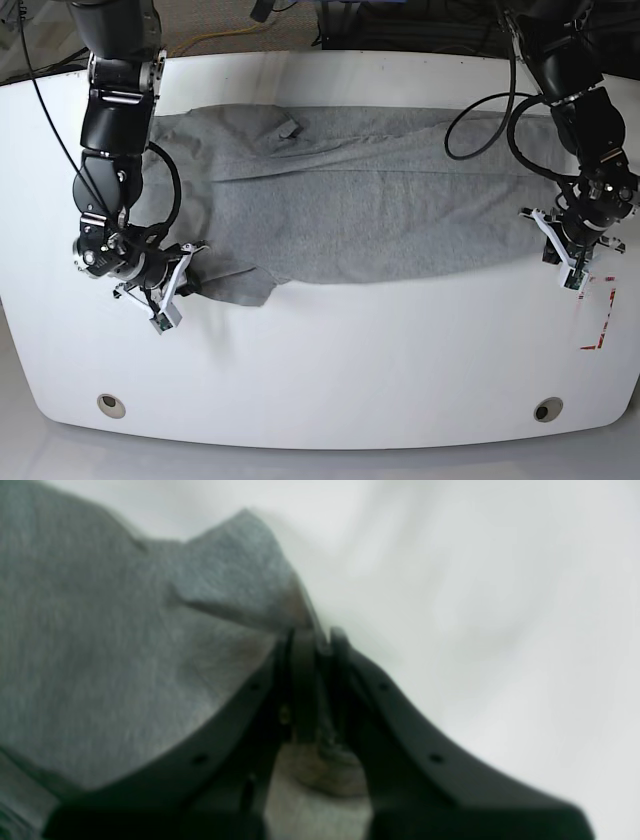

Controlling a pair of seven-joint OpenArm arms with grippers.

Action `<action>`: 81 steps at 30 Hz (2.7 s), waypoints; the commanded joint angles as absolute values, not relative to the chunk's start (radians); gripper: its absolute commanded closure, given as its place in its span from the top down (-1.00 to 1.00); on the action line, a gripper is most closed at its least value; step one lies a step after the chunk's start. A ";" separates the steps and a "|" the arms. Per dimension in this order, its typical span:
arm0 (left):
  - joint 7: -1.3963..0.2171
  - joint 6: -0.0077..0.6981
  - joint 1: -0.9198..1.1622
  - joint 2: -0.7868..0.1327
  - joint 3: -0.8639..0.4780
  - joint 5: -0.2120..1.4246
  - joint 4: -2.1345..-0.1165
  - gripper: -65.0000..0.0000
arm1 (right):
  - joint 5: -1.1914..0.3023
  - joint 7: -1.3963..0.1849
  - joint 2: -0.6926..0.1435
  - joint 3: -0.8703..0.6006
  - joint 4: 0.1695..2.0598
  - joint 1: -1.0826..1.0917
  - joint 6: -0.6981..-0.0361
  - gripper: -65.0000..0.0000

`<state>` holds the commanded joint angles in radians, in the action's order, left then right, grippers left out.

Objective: Fold the T-shirt properly
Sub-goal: 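Grasp the hem edge of the T-shirt with both grippers, then fold the hem edge over toward the collar with both grippers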

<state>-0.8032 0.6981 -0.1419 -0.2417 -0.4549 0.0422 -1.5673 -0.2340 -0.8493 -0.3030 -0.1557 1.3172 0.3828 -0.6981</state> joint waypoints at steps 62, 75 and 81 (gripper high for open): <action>-0.806 0.698 -0.251 -0.272 -0.441 0.044 -1.342 -1.00 | -0.225 -0.851 -0.260 -0.156 1.376 0.312 -0.698 -1.00; -0.802 0.698 -0.239 -0.306 -0.438 0.039 -1.440 -1.00 | -0.225 -0.851 -0.260 -0.156 1.376 0.312 -0.698 -1.00; -0.802 0.698 -0.294 -0.305 -0.438 0.039 -1.392 -1.00 | -0.228 -0.851 -0.260 -0.156 1.376 0.312 -0.698 -1.00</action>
